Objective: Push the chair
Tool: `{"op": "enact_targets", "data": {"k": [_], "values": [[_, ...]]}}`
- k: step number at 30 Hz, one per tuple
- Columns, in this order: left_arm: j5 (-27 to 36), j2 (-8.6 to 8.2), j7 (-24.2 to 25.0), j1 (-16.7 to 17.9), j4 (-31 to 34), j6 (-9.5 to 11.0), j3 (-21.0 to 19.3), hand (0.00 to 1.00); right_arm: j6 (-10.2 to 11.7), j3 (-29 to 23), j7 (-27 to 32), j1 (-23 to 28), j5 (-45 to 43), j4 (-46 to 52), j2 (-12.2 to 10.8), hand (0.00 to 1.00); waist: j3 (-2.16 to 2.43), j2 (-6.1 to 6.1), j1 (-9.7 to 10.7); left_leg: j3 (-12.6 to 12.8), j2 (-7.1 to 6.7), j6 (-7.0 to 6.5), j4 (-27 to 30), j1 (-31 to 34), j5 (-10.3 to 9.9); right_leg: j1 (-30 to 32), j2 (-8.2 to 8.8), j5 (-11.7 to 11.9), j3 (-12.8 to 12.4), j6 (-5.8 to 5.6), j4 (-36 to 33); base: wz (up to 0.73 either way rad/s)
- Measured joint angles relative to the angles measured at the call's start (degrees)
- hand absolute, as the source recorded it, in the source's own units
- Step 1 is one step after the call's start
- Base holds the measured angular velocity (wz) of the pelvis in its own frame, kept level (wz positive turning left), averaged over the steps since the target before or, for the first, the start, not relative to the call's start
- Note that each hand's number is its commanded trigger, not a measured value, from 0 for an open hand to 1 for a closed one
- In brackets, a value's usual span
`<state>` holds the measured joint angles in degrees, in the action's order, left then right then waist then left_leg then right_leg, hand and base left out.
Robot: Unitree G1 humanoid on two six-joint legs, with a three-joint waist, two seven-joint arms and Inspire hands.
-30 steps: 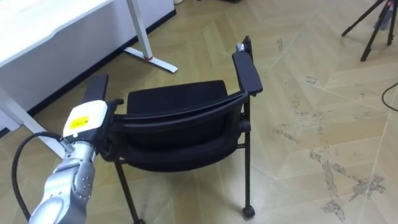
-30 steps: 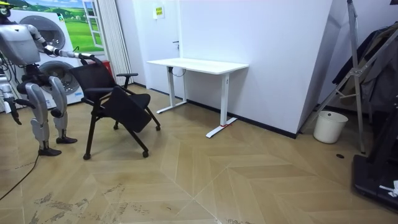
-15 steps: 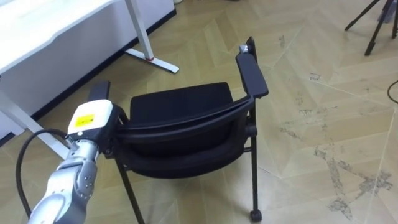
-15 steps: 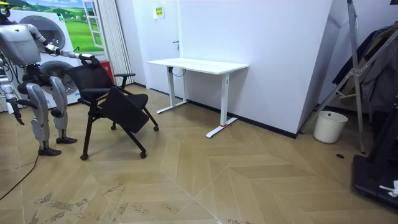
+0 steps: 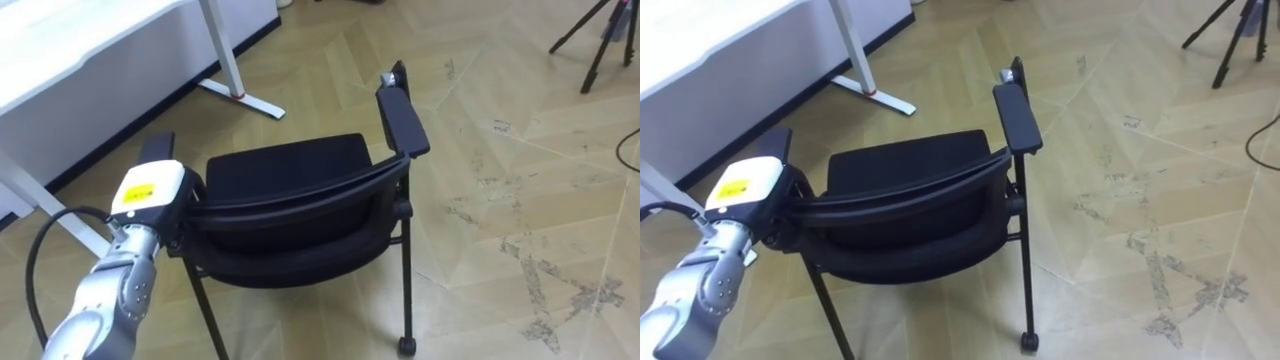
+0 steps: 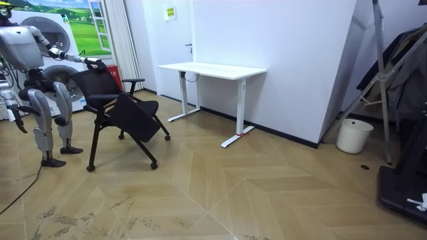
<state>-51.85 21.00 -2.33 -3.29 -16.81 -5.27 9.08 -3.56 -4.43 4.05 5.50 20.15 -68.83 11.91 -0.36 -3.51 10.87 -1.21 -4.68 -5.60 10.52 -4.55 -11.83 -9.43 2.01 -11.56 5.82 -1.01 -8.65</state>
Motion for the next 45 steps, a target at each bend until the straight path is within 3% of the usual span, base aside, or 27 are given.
{"op": "enact_targets", "data": {"k": [9, 15, 19, 23, 27, 33, 35, 39, 44, 45], "values": [[-0.03, 0.02, 0.01, -0.11, 0.16, 0.43, -0.05, 1.00, 0.00, 0.92, 0.04, -0.67, -0.69, 0.01, 0.04, 0.00, 0.06, 0.32, -0.32, 0.17, 0.01, 0.00, -0.01, 0.06, 0.00, 0.08, 0.00, 0.00, -0.03, 0.00, -0.01, 0.00], [-0.74, -0.05, 0.08, 0.91, 1.63, 0.40, -0.88, 1.00, 0.00, -1.44, 1.11, -1.00, -11.57, 0.94, 0.65, 0.00, 0.46, 0.79, -0.01, 0.09, 0.01, 0.00, 0.28, 0.47, 0.00, 0.33, 0.14, 0.00, 1.28, 0.00, -0.03, 0.01], [-0.47, 0.20, 0.51, 1.11, 2.45, 0.08, -0.76, 1.00, -0.02, -1.32, 4.12, -1.30, -23.26, 1.97, 3.12, 0.00, 0.69, 1.13, 0.15, 0.89, -0.02, -0.01, 0.77, 0.65, 0.01, 0.44, 0.42, 0.00, 2.40, -0.01, -0.23, 0.01], [-0.02, 1.48, 1.43, 0.52, 2.97, -0.64, 0.30, 1.00, -0.04, -1.50, 7.92, -3.78, -25.20, 2.71, 6.00, 0.00, 0.97, 2.16, 0.09, 1.18, -0.02, -0.01, 1.16, 0.65, 0.01, 0.33, 0.46, 0.00, 2.42, -0.01, -0.34, 0.00], [-0.01, 2.13, 1.92, 0.62, 3.61, -0.57, 0.60, 1.00, 0.21, -4.56, 11.46, -5.49, -26.29, 2.99, 6.94, 0.00, 1.03, 3.07, 0.16, 1.14, 0.00, -0.03, 1.15, 0.98, 0.00, 0.21, 0.51, 0.00, 3.14, -0.01, -0.36, 0.07], [0.00, 2.99, 2.53, 3.53, 7.63, -0.52, -0.26, 1.00, 0.30, -10.85, 17.69, -5.35, -26.32, 13.06, 8.61, 0.00, 0.60, 3.84, -0.05, 1.33, 0.19, -0.03, 1.24, 1.08, 0.01, 0.72, 0.44, -0.01, 3.08, -0.02, -1.04, 0.00], [-0.07, 3.52, 2.74, 4.83, 9.87, -0.40, -0.85, 1.00, 0.37, -12.84, 20.78, -4.84, -26.89, 22.07, 8.67, 0.00, 0.65, 3.88, -0.28, 1.87, 0.21, -0.07, 1.33, 2.11, 0.06, 1.86, 0.49, 0.00, 2.71, -0.02, -1.16, -0.09], [0.01, 3.84, 3.00, 5.68, 11.25, 0.24, -1.23, 1.00, 1.48, -12.52, 24.63, -4.30, -27.24, 34.93, 8.54, 0.00, 0.73, 4.09, -0.24, 2.04, 0.23, -0.09, 1.52, 2.56, 0.08, 2.22, 0.51, 0.02, 2.85, -0.03, -1.19, 0.02], [0.05, 3.17, 2.99, 5.81, 10.89, 0.47, -1.34, 1.00, 1.68, -8.27, 26.08, -3.85, -36.19, 51.12, 7.78, 0.00, 1.23, 3.14, -1.31, 4.49, 0.59, -0.09, 1.23, 2.12, 0.08, 2.38, 0.48, 0.03, 2.22, -0.05, -1.21, -0.06], [0.05, 3.06, 2.97, 5.84, 10.95, 0.49, -1.26, 1.00, 1.67, -7.61, 25.99, -3.42, -37.46, 52.93, 7.77, 0.00, 1.15, 3.10, -1.56, 4.50, 0.60, -0.09, 1.21, 1.98, 0.08, 2.24, 0.47, 0.03, 2.21, -0.05, -1.20, -0.06]]}}
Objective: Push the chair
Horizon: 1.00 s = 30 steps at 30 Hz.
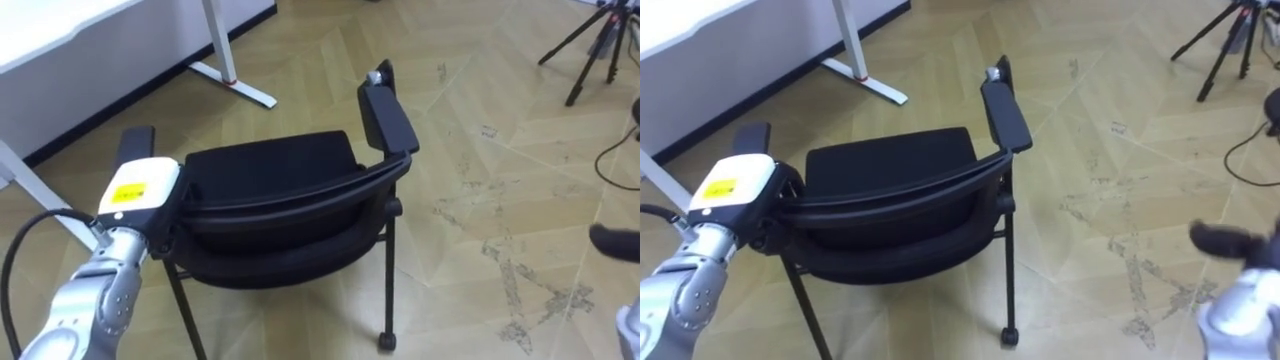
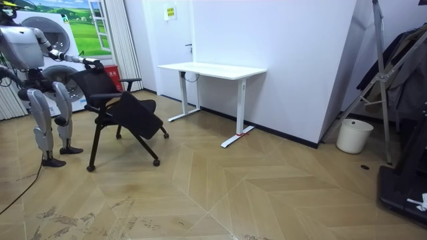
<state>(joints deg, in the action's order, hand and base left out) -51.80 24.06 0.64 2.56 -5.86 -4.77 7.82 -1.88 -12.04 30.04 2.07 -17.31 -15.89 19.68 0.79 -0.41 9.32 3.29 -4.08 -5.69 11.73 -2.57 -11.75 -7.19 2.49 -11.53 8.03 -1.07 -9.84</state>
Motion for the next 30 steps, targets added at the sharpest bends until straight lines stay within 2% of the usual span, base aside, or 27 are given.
{"op": "enact_targets", "data": {"k": [5, 11, 16, 22, 27, 30], "values": [[0.34, -0.31, -0.21, -0.30, 0.28, 0.60, 1.46, 1.00, -0.06, 6.80, -1.62, 0.86, -6.27, 11.86, 0.01, 0.00, -0.39, -0.65, -1.94, -0.05, 0.07, 0.00, -0.45, -0.26, 0.00, 0.08, -0.02, 0.00, -0.16, 0.00, 0.01, -0.02], [1.27, -0.38, -0.48, -0.19, -0.08, 2.70, 1.63, 1.00, 0.62, 11.00, -4.77, 0.96, -7.78, 16.76, 0.05, 0.00, -0.88, -1.32, -3.53, 0.03, 0.17, 0.01, -1.01, -0.90, 0.00, -0.25, -0.12, 0.00, -0.05, 0.00, 0.01, 0.00], [1.62, -0.29, -1.27, -0.33, -0.96, 4.80, 1.63, 1.00, 0.64, 13.82, -8.53, 0.95, -8.78, 16.98, 0.27, 0.00, -0.97, -1.30, -4.63, 0.69, 0.21, 0.01, -1.17, -0.80, 0.00, 0.01, -0.11, 0.00, 0.03, 0.00, 0.02, -0.04], [1.63, -0.18, -1.74, -0.49, -0.69, 5.33, 1.67, 1.00, 0.69, 15.97, -11.59, 0.95, -10.88, 16.98, 0.29, 0.00, -1.14, -0.93, -4.92, 0.54, 0.21, 0.01, -1.13, -0.38, 0.00, 0.37, -0.13, 0.00, 0.19, -0.01, 0.01, 0.00], [1.63, -0.04, -1.75, -0.50, -0.78, 5.58, 1.75, 1.00, 0.73, 17.35, -13.68, 0.96, -14.09, 16.96, 0.51, 0.00, -0.89, -0.80, -5.00, 0.46, 0.22, 0.01, -0.96, -0.09, 0.00, 0.56, -0.14, 0.01, 0.33, -0.01, 0.00, 0.00], [1.63, -0.03, -1.75, -0.67, -1.12, 6.10, 1.73, 1.00, 1.73, 18.60, -16.05, 1.03, -15.01, 16.89, 0.55, 0.00, -0.84, -0.75, -5.21, 0.55, 0.20, 0.01, -0.90, -0.21, 0.00, 0.49, -0.14, 0.01, 0.09, -0.01, 0.00, 0.00]]}}
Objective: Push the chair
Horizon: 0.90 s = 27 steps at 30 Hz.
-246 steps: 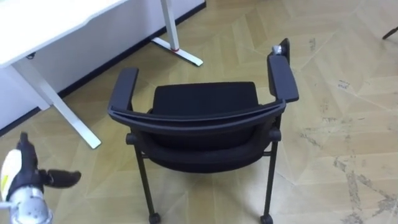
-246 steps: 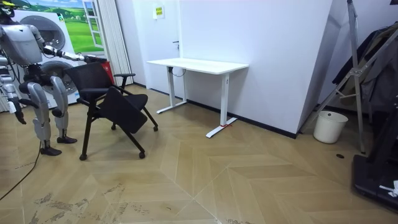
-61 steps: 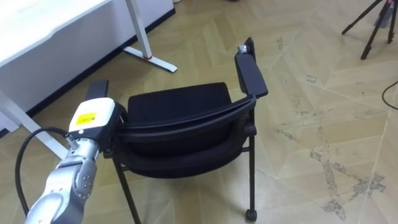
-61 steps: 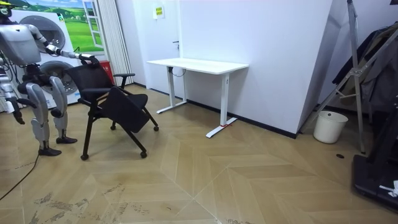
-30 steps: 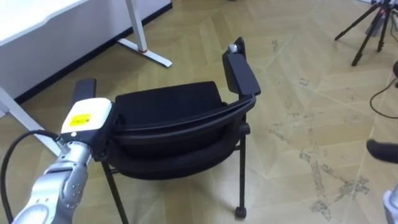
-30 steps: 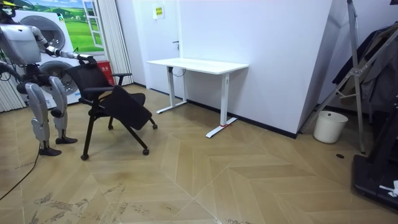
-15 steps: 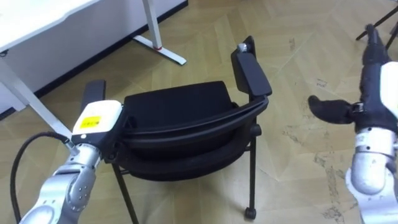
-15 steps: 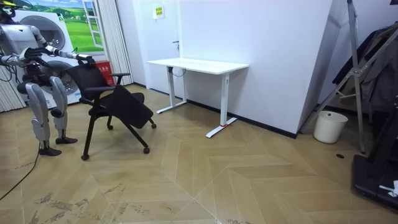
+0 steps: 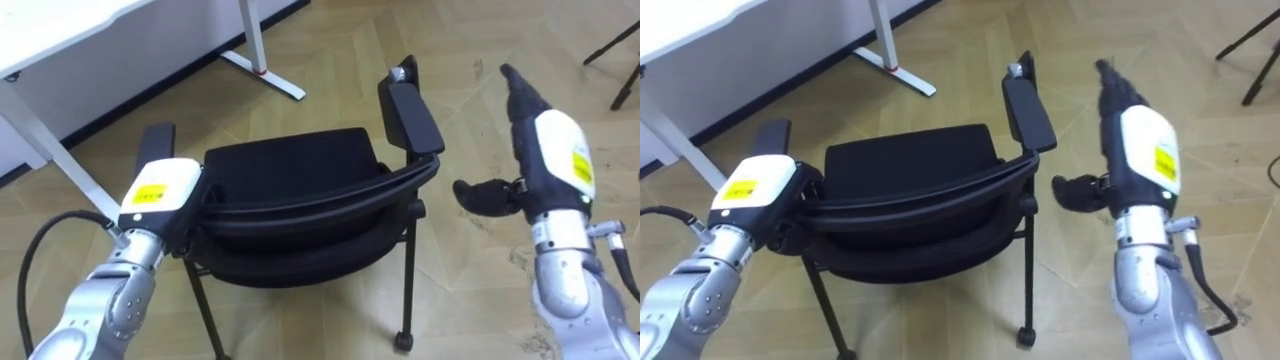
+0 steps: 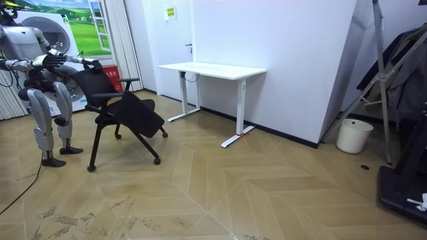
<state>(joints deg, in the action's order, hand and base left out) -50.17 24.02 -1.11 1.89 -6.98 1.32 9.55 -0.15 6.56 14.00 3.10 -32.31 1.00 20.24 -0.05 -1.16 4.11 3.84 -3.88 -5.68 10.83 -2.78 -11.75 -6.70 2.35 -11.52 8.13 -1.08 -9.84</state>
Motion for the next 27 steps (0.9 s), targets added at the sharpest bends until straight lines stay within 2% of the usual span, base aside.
{"op": "enact_targets", "data": {"k": [2, 4, 7, 10, 18, 21, 27], "values": [[0.02, -0.01, 0.00, -0.47, -0.72, 0.60, 0.00, 1.00, 0.14, 1.62, -1.90, 0.17, -1.94, -0.28, 0.50, 0.00, -0.19, 0.35, -0.23, 0.13, 0.01, 0.00, -0.01, -0.33, 0.00, -0.27, 0.02, 0.00, -0.09, 0.00, -0.01, 0.00], [0.02, 0.00, 0.01, -1.18, -1.12, 0.94, 0.09, 1.00, 0.23, 2.37, -3.31, 0.30, -3.48, -0.38, 0.55, 0.00, -0.13, 0.28, -0.88, 0.32, 0.04, 0.00, 0.05, -0.38, 0.00, -0.30, 0.02, 0.00, -0.13, 0.00, 0.00, -0.04], [0.01, 0.00, 0.02, -1.90, -1.31, 1.32, 0.12, 1.00, 1.31, 3.29, -5.28, 0.30, -5.60, -0.83, 1.23, 0.00, -0.41, 0.82, -1.39, 0.33, 0.05, 0.00, 0.14, -0.33, 0.00, -0.33, 0.01, 0.00, -0.09, 0.00, -0.01, 0.00], [0.02, 0.07, 0.12, -1.87, -1.19, 1.58, 0.12, 1.00, 2.06, 3.57, -6.85, 0.30, -6.82, -0.82, 2.28, 0.00, -0.34, 0.84, -1.57, 0.24, 0.03, -0.01, 0.11, -0.32, 0.00, -0.28, 0.02, 0.05, -0.10, -0.03, -0.01, 0.00], [0.05, 0.06, 0.18, -1.86, -1.26, 2.25, 0.13, 1.00, 2.09, 3.56, -8.93, 0.30, -8.92, -0.82, 2.41, 0.00, -0.15, 0.77, -1.82, 0.26, 0.05, 0.00, 0.13, -0.29, 0.00, -0.34, 0.01, 0.04, 0.07, -0.03, 0.01, 0.00], [0.17, 0.07, 0.18, -2.46, -1.81, 2.55, 0.37, 1.00, 2.10, 3.64, -9.11, 0.29, -8.86, -0.82, 2.44, 0.00, -0.29, 1.15, -2.25, 0.26, 0.03, 0.00, 0.40, -0.29, 0.00, -0.52, 0.06, 0.04, 0.23, -0.03, 0.00, 0.00], [0.55, 0.21, 0.20, -3.90, -2.87, 2.78, 1.03, 1.00, 2.22, 4.17, -10.35, 0.14, -9.05, -0.81, 2.47, 0.00, -0.26, 1.78, -2.80, -0.09, 0.03, 0.00, 0.42, -0.21, 0.00, -0.52, 0.04, 0.05, 0.35, -0.03, -0.04, 0.00]]}}
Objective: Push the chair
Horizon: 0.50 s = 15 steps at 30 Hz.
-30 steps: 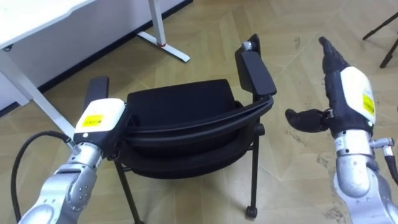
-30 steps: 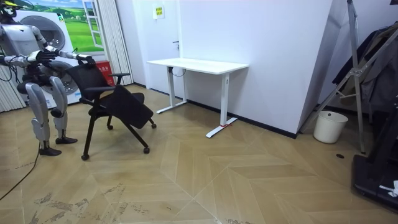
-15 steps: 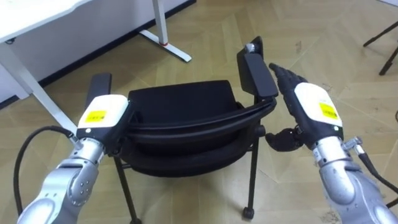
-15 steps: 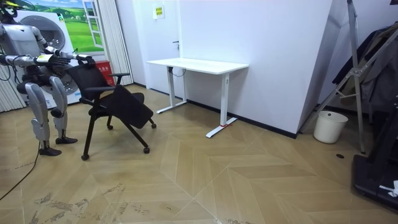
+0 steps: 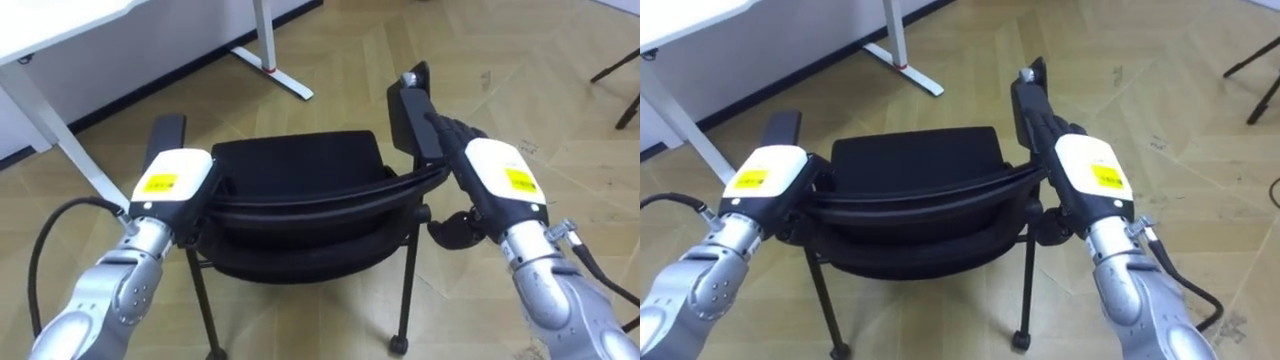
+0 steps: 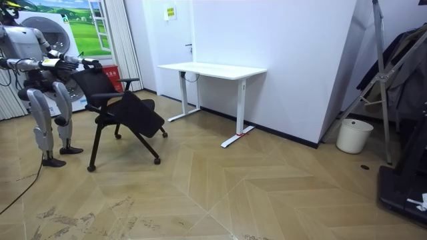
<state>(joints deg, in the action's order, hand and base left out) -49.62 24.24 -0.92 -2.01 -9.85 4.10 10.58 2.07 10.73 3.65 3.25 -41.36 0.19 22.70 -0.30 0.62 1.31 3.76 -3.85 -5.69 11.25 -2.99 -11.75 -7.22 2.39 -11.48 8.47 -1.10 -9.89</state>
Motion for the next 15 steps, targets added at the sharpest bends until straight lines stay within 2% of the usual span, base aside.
{"op": "enact_targets", "data": {"k": [3, 5, 10, 15], "values": [[0.25, 0.71, 0.07, -0.28, 0.53, 0.13, 0.38, 1.00, -0.02, 0.67, -0.82, -0.60, -1.00, 0.11, 0.33, 0.00, -0.11, 0.29, 0.04, -0.69, -0.02, 0.00, -0.06, 0.76, 0.00, 0.50, 0.01, 0.00, 0.44, 0.00, -0.11, 0.07], [0.37, 1.63, 0.50, -0.28, 1.91, 0.17, 0.84, 1.00, 0.93, 2.39, -1.87, -1.78, -2.04, 0.69, 2.23, 0.00, -0.02, 0.58, -0.09, -1.00, -0.01, 0.04, 0.25, 1.41, 0.03, 1.03, -0.03, 0.01, 0.56, 0.02, -0.11, 0.07], [0.68, 1.87, 1.13, -1.55, 2.03, 1.47, 2.41, 1.00, 2.24, 4.41, -1.92, -3.16, -4.90, 0.50, 3.64, 0.00, -0.17, 0.92, -0.33, -2.98, -0.38, 0.06, 0.56, 1.33, 0.06, 0.25, 0.11, 0.01, 1.37, 0.02, 0.24, 0.21], [1.19, 1.92, 1.24, -2.90, 2.04, 2.53, 4.02, 1.00, 2.33, 5.95, -1.92, -3.14, -6.44, 0.39, 5.07, 0.00, -0.29, 1.10, -1.54, -4.05, -0.64, 0.04, 0.50, 1.39, 0.08, 0.28, 0.21, 0.01, 1.35, 0.01, 0.29, 0.12]]}}
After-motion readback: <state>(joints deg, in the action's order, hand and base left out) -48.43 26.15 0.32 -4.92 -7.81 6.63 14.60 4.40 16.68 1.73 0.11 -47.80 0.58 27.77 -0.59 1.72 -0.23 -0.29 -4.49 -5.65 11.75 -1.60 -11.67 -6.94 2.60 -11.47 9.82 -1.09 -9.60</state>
